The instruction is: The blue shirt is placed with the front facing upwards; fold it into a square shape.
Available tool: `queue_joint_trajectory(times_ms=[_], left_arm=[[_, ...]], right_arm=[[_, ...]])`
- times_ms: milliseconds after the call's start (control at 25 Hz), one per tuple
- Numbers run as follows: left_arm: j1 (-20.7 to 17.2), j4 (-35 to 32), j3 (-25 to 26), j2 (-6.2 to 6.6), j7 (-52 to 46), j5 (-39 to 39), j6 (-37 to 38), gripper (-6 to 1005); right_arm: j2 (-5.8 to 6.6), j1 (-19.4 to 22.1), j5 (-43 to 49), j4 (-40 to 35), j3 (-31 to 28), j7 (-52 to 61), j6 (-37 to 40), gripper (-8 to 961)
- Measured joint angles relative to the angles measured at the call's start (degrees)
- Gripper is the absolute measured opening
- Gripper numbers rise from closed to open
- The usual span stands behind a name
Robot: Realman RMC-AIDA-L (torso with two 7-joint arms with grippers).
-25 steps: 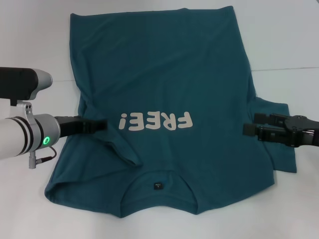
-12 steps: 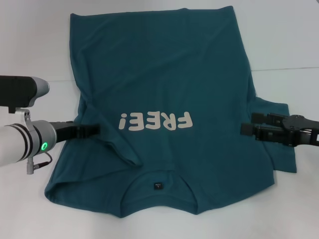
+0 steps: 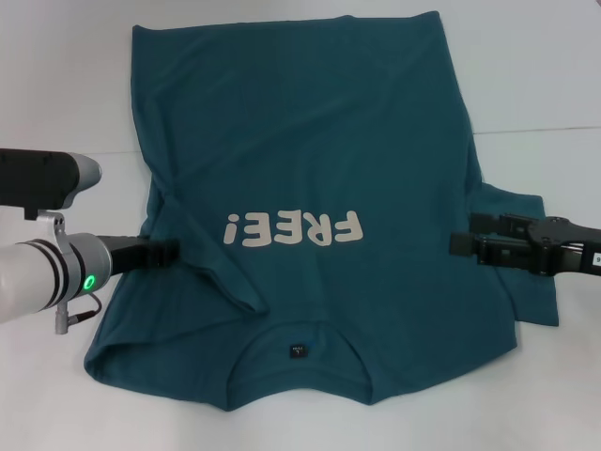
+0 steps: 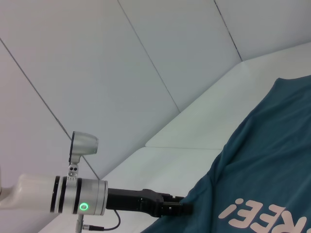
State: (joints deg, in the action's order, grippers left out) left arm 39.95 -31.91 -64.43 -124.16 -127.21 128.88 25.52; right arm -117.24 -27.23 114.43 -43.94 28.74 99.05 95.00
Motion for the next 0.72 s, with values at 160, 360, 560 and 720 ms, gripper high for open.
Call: queue_joint_trajectory(times_ms=[160,360,560,720], left_arm=[[0.1,0.0,0.0,-0.02,0.0,-0.2,-0.3,483],[0.5,0.0,0.0,-0.03,0.0,-0.3,-0.2,360],[1.1,0.0,0.0,-0.03,0.0,-0.3,-0.1,207],[1.2,-0.3,0.0,-0.02,0.0,-0.3,-0.1,100]], right_arm=[[0.01,0.0,0.0,0.0,0.0,0.0,0.0,914],[-0.02,-0.1,0.0,0.0,0.0,0.2,0.0,914],[-0.05,-0.1,0.0,0.0,0.0,0.7,0.2,912],[-0.02,0.0,0.0,-0.1,0.0,0.8,0.4,912]])
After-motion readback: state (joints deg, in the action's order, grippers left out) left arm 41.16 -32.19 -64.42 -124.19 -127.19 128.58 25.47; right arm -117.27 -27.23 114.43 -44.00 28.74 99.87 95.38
